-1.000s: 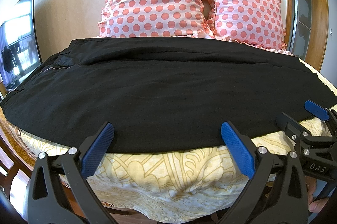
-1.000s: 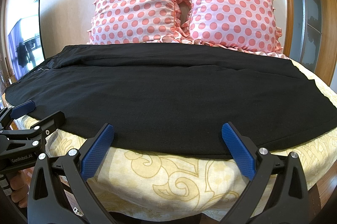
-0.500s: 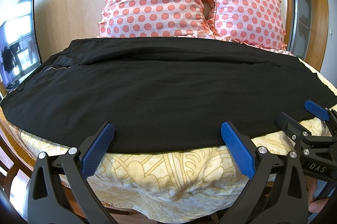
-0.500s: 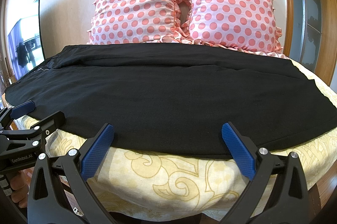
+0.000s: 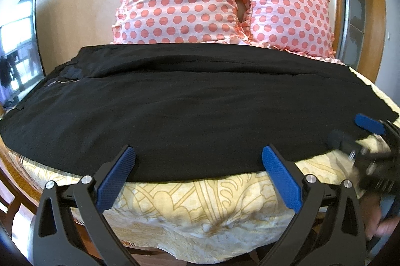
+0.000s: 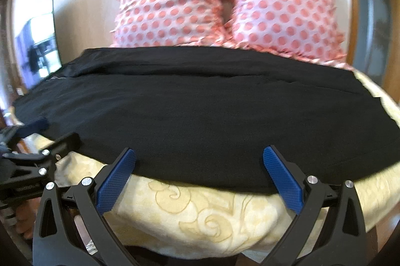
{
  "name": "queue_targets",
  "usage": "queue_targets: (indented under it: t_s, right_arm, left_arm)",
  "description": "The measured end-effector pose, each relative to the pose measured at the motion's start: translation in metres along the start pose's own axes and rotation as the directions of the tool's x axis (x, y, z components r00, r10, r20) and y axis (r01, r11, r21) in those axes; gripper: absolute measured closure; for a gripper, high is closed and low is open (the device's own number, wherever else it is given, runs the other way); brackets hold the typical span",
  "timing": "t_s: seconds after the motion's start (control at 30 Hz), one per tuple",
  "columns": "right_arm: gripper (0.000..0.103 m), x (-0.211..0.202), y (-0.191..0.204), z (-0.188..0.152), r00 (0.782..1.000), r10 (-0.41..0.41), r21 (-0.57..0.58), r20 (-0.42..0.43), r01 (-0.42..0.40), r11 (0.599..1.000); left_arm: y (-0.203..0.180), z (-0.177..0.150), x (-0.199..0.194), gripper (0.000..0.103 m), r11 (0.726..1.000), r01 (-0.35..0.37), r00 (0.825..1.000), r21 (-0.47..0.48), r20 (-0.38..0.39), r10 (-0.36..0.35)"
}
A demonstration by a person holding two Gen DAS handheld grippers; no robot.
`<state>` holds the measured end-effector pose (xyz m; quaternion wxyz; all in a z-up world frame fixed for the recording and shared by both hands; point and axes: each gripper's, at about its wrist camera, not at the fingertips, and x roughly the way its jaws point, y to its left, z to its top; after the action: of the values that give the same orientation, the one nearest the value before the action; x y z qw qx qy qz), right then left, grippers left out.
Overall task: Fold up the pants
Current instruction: 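Reach the right gripper to the pants end by the pillows and grasp it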
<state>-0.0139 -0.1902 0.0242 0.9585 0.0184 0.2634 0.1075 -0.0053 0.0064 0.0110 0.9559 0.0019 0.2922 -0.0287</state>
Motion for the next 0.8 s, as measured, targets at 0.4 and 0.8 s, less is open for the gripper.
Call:
queue_targets:
  t_s: [0.4,0.8]
  right_arm:
    - [0.003,0.039,-0.217,0.157,0.931,-0.346,0.445,-0.113,0.359,0.821]
    - [0.04,0.169,-0.329,0.192,0.864,-0.371,0.54,-0.34,0.503,0.675]
  left_arm:
    - [0.02,0.025,-0.022,0.002,0.99,0.129,0.984,-0.053,0.13,-0.121]
    - [0.023,0.034,0.002,0.002,0.981,0.193,0.973,-0.003,0.129,-0.191]
